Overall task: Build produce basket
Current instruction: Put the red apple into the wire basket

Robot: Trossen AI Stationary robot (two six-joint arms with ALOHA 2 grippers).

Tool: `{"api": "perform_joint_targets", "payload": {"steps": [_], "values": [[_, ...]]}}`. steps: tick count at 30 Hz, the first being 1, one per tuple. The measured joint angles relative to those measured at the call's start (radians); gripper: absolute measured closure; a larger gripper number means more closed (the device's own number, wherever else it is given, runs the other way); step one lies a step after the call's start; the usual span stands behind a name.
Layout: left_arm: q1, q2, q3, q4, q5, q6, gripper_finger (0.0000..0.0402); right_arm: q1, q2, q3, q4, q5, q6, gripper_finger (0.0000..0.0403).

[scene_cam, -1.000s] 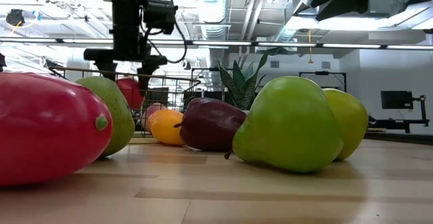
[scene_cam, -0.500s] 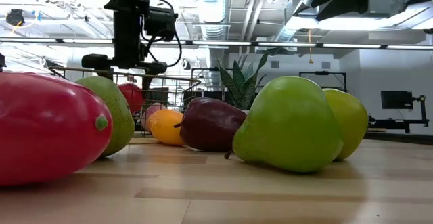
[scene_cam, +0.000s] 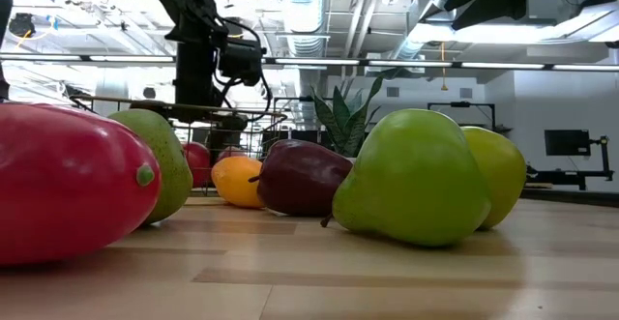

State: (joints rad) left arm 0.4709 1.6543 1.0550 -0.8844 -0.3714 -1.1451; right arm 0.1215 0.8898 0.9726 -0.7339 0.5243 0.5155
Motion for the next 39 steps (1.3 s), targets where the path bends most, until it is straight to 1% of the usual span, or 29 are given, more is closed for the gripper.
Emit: {"api": "perform_joint_targets", "payload": {"steps": [3,14,17,22,24,29,39], "values": [[0.003,0.000,0.000,0.017,-0.003,0.024,0.0062,0.000,0.000,0.000,0.000,0.000,0.000,0.0129],[0.002,0.000,0.000,0.012,-0.003,0.001,0.0061,0.000,0.000,0.000,0.000,0.000,-0.001,0.0129],[0.002,0.000,0.000,0.016,0.006,-0.007,0.0047,0.000,0.000,0.000,0.000,0.000,-0.002,0.0129],[0.002,0.000,0.000,0.017,0.008,-0.024,0.0011,0.000,0.000,0.000,0.000,0.000,-0.002,0.0129],[0.002,0.000,0.000,0.019,0.008,-0.028,0.0005,0.000,0.000,0.000,0.000,0.000,-0.001,0.0129],[0.002,0.000,0.000,0.020,0.010,-0.030,0.0006,0.000,0.000,0.000,0.000,0.000,-0.001,0.0129],[0.002,0.000,0.008,0.016,0.055,-0.036,0.0003,0.000,0.000,0.000,0.000,0.000,0.000,0.0129]]}}
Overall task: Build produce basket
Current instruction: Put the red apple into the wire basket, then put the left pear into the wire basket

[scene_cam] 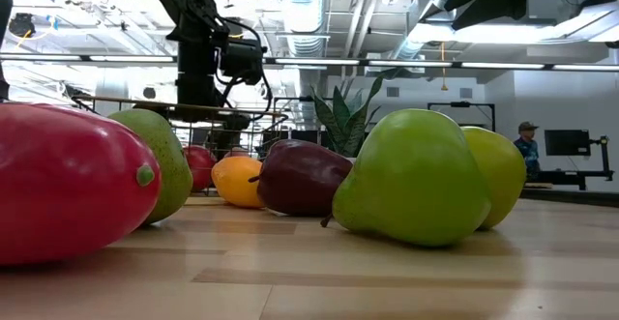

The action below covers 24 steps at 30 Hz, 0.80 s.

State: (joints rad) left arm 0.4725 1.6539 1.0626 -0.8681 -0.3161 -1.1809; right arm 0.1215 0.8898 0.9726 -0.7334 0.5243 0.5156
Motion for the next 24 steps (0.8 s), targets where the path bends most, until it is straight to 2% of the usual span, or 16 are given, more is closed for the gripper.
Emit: {"api": "perform_joint_targets", "payload": {"steps": [10,16,20,24], "values": [[0.000,0.000,0.080,-0.042,-0.022,0.033,0.0003,0.000,0.000,0.000,0.000,0.000,0.000,0.0129],[0.000,0.000,0.134,-0.133,0.003,0.060,0.0003,0.000,0.000,0.000,0.000,0.000,0.000,0.0129],[-0.009,0.000,0.212,-0.215,0.007,0.125,0.0003,0.000,0.000,0.000,0.000,0.000,0.000,0.0129],[-0.039,0.000,0.341,-0.313,0.024,0.257,0.0003,0.000,0.000,0.000,0.000,0.000,-0.001,0.0129]]}}
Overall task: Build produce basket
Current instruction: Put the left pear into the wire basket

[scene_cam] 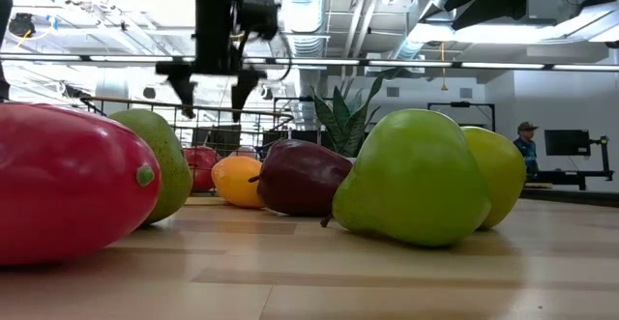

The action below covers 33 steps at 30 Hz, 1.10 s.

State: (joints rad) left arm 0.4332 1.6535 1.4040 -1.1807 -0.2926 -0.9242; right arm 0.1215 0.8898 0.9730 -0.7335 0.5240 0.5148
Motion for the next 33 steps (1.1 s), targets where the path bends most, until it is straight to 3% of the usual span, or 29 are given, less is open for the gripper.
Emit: {"api": "perform_joint_targets", "payload": {"steps": [8,13,19,24,33], "values": [[-0.163,-0.001,0.315,-0.265,0.075,0.283,0.0003,0.000,0.000,0.000,-0.007,0.000,0.000,0.0129],[-0.307,-0.001,0.415,-0.366,0.148,0.348,0.0003,0.000,0.000,0.000,-0.019,0.000,0.000,0.0129],[-0.544,-0.011,0.390,-0.321,0.244,0.309,0.0003,0.000,0.000,0.000,-0.020,0.000,0.000,0.0129],[-0.737,0.000,0.339,-0.266,0.205,0.273,0.0003,0.000,0.000,0.000,-0.025,-0.002,0.000,0.0129],[-0.952,-0.003,0.129,-0.036,0.121,0.094,0.0003,0.000,0.000,0.000,-0.042,-0.007,0.001,0.0129]]}}
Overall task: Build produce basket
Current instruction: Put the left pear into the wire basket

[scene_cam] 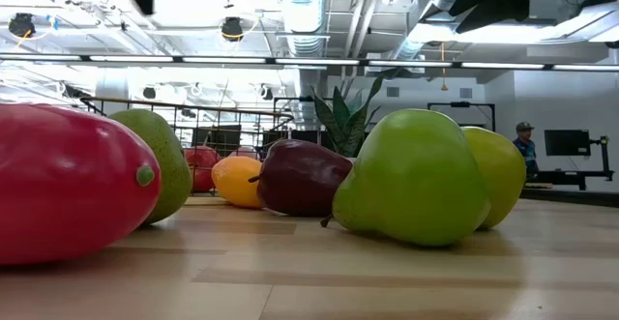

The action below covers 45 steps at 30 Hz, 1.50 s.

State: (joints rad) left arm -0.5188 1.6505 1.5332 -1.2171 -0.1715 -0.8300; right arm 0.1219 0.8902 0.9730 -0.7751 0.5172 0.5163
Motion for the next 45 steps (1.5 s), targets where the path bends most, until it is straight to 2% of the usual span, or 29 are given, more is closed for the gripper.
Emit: {"api": "perform_joint_targets", "payload": {"steps": [6,13,19,27,32,38,45], "values": [[-0.081,0.001,-0.192,0.200,-0.080,-0.091,0.0003,0.000,0.000,0.000,-0.003,-0.002,0.008,0.0129],[-0.132,0.001,-0.375,0.480,-0.125,-0.148,0.0003,0.000,0.000,0.000,-0.003,-0.006,0.011,0.0129],[-0.133,0.004,-0.470,0.520,-0.251,-0.188,0.0003,0.000,0.000,0.000,-0.003,-0.007,0.037,0.0129],[-0.122,0.004,-0.504,0.683,-0.191,-0.106,0.0003,0.000,0.000,0.000,-0.003,-0.006,0.045,0.0129],[-0.107,0.022,-0.504,0.673,-0.226,-0.081,0.0003,0.000,0.000,0.000,-0.003,-0.006,0.044,0.0129],[-0.078,0.074,-0.504,0.720,-0.144,0.011,0.0003,0.000,0.000,0.000,-0.004,-0.005,0.034,0.0129],[-0.039,0.121,-0.505,0.744,-0.090,0.025,0.0004,0.000,0.018,-0.001,-0.016,-0.004,0.034,0.0129]]}}
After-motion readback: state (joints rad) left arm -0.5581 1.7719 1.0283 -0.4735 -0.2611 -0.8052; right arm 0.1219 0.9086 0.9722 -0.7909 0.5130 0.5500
